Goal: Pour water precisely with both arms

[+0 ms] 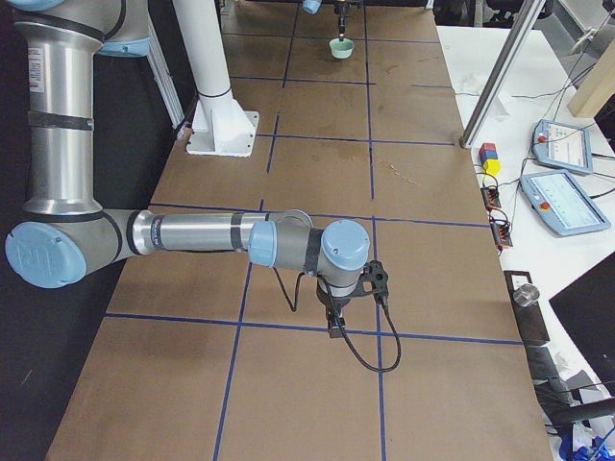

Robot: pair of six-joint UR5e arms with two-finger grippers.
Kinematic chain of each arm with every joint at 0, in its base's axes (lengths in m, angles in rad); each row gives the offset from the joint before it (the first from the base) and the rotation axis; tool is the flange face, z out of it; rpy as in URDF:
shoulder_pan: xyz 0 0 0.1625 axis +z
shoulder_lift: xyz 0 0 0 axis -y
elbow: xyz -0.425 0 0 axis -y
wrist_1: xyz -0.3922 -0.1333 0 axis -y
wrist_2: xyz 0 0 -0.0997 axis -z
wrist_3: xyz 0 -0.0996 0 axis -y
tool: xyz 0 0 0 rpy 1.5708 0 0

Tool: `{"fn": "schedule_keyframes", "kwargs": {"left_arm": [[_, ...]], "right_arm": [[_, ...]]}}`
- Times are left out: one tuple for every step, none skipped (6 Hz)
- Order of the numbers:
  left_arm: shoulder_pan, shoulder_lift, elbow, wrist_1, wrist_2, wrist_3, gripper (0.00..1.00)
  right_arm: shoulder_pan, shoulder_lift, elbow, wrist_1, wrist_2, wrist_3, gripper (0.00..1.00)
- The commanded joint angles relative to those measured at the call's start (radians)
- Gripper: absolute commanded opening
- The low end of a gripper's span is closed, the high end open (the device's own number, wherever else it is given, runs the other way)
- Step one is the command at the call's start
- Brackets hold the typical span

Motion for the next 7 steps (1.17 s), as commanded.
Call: {"fn": "schedule_keyframes", "kwargs": {"left_arm": [[0.035, -0.006, 0.015, -0.005, 0.003, -0.007, 0.08], [0.038, -0.009, 0.029, -0.005, 0.003, -0.006, 0.15], [0.038, -0.015, 0.032, -0.005, 0.003, -0.006, 0.27], [0.038, -0.026, 0.035, -0.003, 0.003, -0.007, 0.55], [0.038, -0.037, 0.031, -0.003, 0.000, -0.012, 0.92], [0.033, -0.040, 0.008, 0.000, 0.000, -0.007, 1.00], [0.017, -0.035, -0.008, 0.003, 0.010, 0.007, 1.00]], "right_arm": [[0.000, 0.000, -0.001, 0.000, -0.002, 0.001, 1.00], [0.000, 0.000, -0.001, 0.000, 0.000, 0.001, 1.00], [0.000, 0.000, -0.001, 0.000, -0.002, 0.001, 1.00], [0.000, 0.000, -0.001, 0.000, 0.000, 0.001, 1.00], [0.000, 0.000, -0.001, 0.000, 0.000, 0.001, 1.00], [0.000, 0.000, -0.001, 0.000, 0.000, 0.001, 1.00], [0.000, 0.000, 0.001, 0.000, -0.002, 0.001, 1.00]]}}
